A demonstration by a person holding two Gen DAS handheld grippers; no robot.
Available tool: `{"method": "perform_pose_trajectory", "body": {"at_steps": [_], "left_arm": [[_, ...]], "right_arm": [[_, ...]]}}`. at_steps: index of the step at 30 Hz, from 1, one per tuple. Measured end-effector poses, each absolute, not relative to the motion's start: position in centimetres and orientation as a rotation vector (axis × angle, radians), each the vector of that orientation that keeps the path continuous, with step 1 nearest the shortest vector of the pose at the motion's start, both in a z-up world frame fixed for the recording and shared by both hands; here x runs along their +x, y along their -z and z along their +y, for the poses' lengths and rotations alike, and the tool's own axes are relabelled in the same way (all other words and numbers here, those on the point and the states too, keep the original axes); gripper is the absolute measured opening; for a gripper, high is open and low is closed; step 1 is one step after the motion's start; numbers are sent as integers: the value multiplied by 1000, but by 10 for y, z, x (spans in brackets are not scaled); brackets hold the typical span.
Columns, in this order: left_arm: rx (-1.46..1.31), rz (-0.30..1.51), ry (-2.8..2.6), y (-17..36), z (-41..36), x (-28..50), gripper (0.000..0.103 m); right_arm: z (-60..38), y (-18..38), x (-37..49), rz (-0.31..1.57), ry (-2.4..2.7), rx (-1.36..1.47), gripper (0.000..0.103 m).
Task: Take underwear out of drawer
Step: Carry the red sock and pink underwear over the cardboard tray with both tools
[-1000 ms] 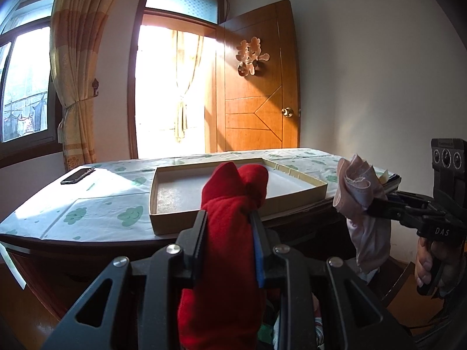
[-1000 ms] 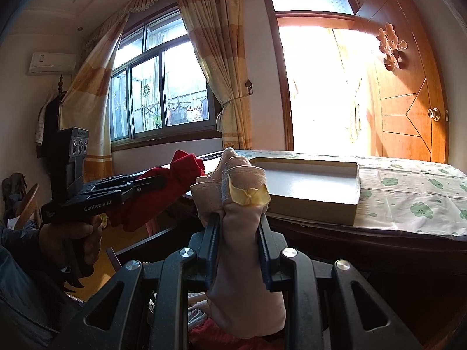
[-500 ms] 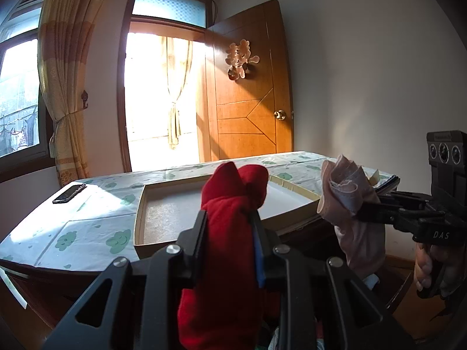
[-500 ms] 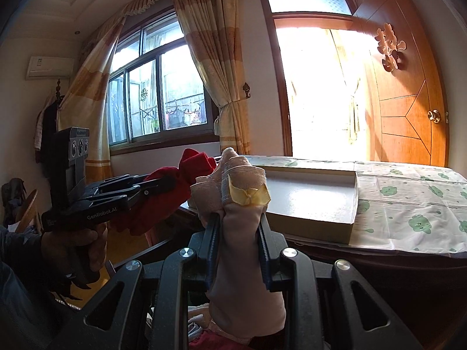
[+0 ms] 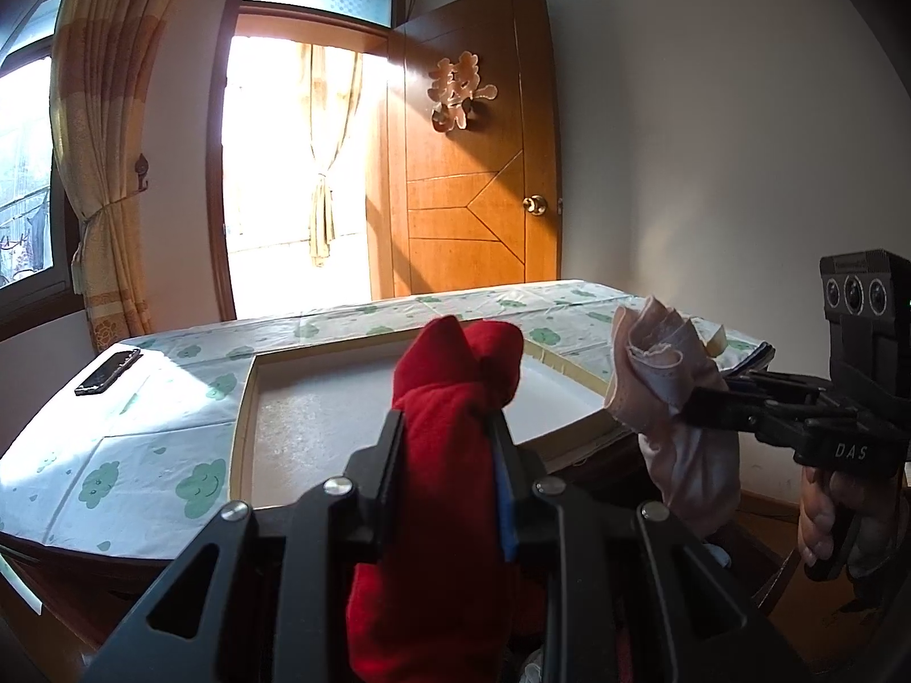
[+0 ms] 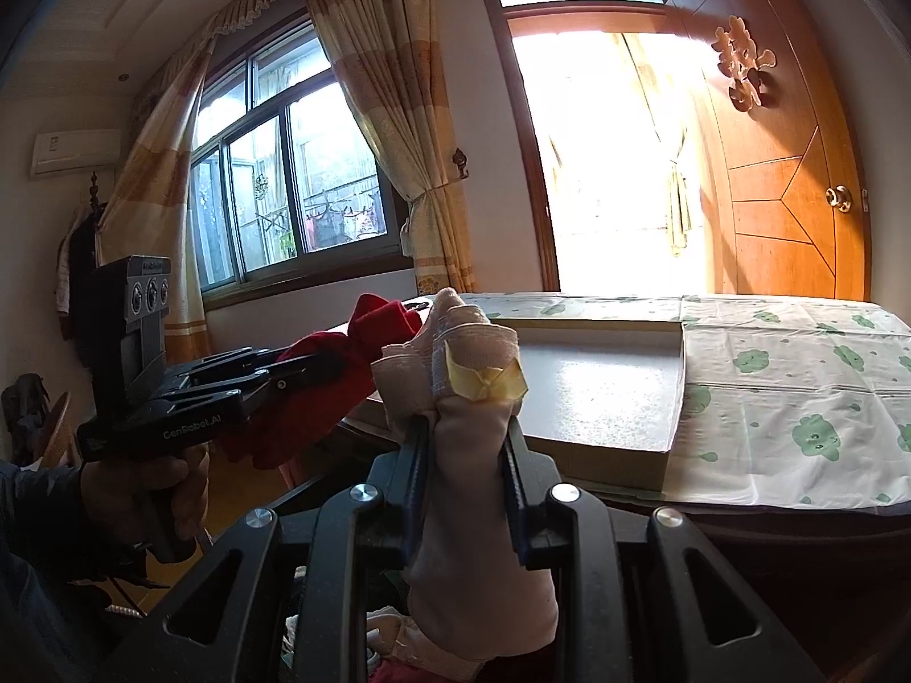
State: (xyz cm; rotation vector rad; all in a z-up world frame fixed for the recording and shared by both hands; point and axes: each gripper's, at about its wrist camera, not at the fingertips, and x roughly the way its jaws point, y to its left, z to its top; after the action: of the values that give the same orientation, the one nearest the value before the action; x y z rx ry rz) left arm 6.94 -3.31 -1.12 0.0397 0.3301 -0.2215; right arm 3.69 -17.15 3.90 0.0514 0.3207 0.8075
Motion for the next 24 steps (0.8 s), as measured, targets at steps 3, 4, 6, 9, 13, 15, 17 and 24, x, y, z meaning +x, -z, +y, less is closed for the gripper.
{"method": "perform_pose_trajectory", "body": {"at_steps": [3, 4, 6, 9, 13, 15, 17, 24], "left_arm": [[42, 342, 222, 7, -36, 78, 25], [43, 342, 224, 4, -37, 82, 25], [51, 338, 221, -1, -38, 87, 25], [64, 332, 224, -9, -41, 94, 25], [72, 329, 223, -17, -44, 104, 25], [74, 330, 223, -20, -44, 109, 25], [74, 339, 226, -22, -44, 115, 25], [68, 382, 237, -28, -49, 146, 25]], "right_arm": [[-173, -44, 45, 334, -804, 60, 27], [-173, -47, 49, 339, -804, 62, 27], [-174, -53, 55, 346, -802, 65, 27], [-175, -62, 65, 350, -802, 71, 27], [-175, -69, 77, 353, -802, 79, 27], [-175, -72, 83, 353, -798, 82, 27], [-174, -76, 88, 354, -799, 86, 27], [-170, -91, 113, 366, -792, 104, 27]]}}
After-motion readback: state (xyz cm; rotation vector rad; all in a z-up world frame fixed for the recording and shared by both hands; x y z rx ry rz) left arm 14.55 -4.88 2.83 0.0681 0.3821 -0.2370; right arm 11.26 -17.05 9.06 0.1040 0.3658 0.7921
